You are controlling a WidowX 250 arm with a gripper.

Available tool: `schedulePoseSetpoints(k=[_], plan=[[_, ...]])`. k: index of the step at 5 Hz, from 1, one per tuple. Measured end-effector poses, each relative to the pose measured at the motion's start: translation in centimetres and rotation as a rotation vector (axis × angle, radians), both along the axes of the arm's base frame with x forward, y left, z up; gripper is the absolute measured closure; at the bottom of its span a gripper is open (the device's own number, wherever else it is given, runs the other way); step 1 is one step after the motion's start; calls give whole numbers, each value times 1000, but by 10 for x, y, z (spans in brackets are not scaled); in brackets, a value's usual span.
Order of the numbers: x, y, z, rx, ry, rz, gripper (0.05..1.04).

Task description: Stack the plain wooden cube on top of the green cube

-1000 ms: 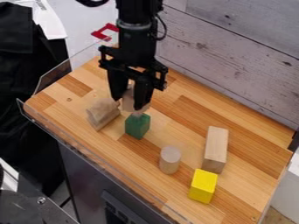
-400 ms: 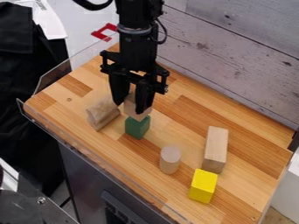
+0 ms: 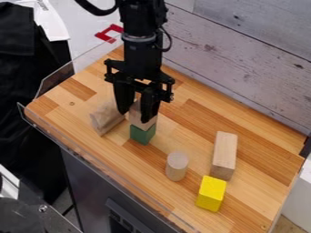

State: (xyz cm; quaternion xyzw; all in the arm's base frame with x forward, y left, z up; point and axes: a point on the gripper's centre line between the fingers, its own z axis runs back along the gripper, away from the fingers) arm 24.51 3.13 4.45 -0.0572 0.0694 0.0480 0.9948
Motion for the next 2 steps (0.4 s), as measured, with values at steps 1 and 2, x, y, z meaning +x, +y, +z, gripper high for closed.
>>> schedulePoseSetpoints(k=[1, 2], plan=[[0, 1, -3, -6, 4, 6, 550], [0, 2, -4, -9, 8, 7, 483]])
